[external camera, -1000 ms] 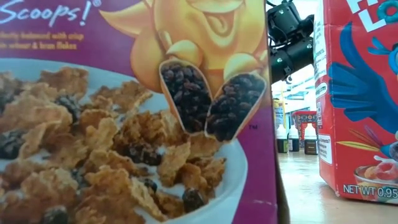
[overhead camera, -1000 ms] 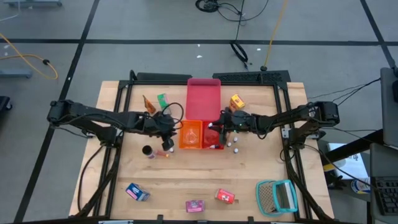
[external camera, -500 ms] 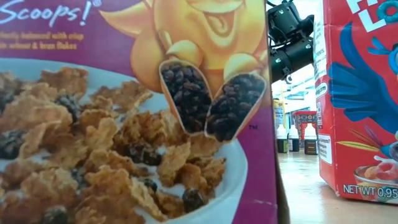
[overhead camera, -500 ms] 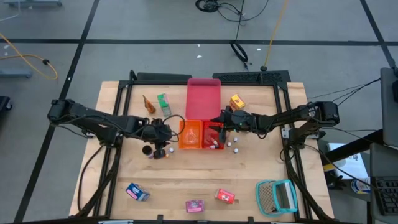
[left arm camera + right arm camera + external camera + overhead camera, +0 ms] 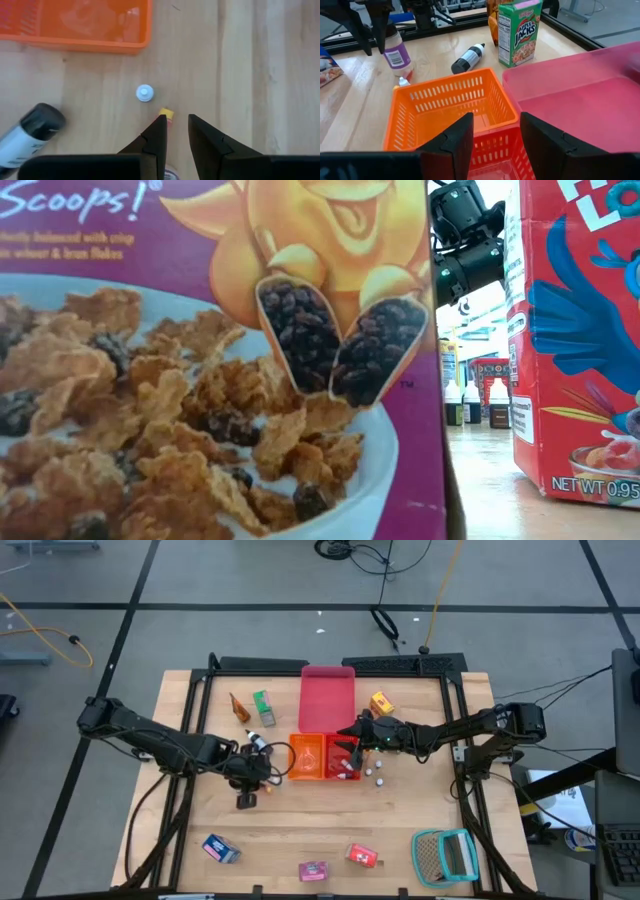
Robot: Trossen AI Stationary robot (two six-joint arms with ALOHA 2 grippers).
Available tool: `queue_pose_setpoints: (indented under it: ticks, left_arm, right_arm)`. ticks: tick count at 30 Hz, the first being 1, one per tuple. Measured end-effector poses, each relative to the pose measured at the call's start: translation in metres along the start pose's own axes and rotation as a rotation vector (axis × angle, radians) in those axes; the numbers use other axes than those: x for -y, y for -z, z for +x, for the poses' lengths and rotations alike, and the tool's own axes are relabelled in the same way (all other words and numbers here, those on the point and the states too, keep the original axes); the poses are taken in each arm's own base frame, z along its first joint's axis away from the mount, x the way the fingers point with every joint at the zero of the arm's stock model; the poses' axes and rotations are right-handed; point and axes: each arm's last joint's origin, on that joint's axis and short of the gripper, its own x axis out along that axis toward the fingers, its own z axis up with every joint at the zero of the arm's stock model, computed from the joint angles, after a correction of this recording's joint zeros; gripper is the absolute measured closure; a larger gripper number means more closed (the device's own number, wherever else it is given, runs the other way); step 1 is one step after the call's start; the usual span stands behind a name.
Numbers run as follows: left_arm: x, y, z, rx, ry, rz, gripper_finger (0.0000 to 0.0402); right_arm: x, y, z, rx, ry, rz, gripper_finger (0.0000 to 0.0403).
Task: Pick & Place Kitchen Items
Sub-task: Put the large yellow food coloring bottle into the red basket
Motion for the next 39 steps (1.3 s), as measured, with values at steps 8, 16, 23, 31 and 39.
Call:
queue_pose_setpoints:
  ticks: [8, 16, 23, 31, 39]
  left_arm:
    - [0.001, 0.000, 0.008, -0.037, 0.001, -0.020, 0.0273]
    - [0.004, 0.002, 0.028, -0.127, 0.006, 0.016, 0.0228]
    - [0.005, 0.004, 0.046, -0.198, -0.009, 0.049, 0.0227]
    - [0.005, 0.005, 0.052, -0.221, -0.027, 0.097, 0.0227]
    - [0.006, 0.003, 0.050, -0.226, -0.060, 0.084, 0.0227]
  right_arm:
    - [0.000, 0.000, 0.000, 0.000, 0.000, 0.000, 0.0246]
    - [0.000, -0.001, 0.000, 0.011, -0.002, 0.001, 0.0248]
    - [-0.001, -0.001, 0.000, 0.014, -0.004, 0.001, 0.0249]
    - [-0.001, -0.001, 0.000, 0.014, -0.005, 0.008, 0.0246]
    - [-0.001, -0.001, 0.000, 0.014, -0.005, 0.008, 0.0246]
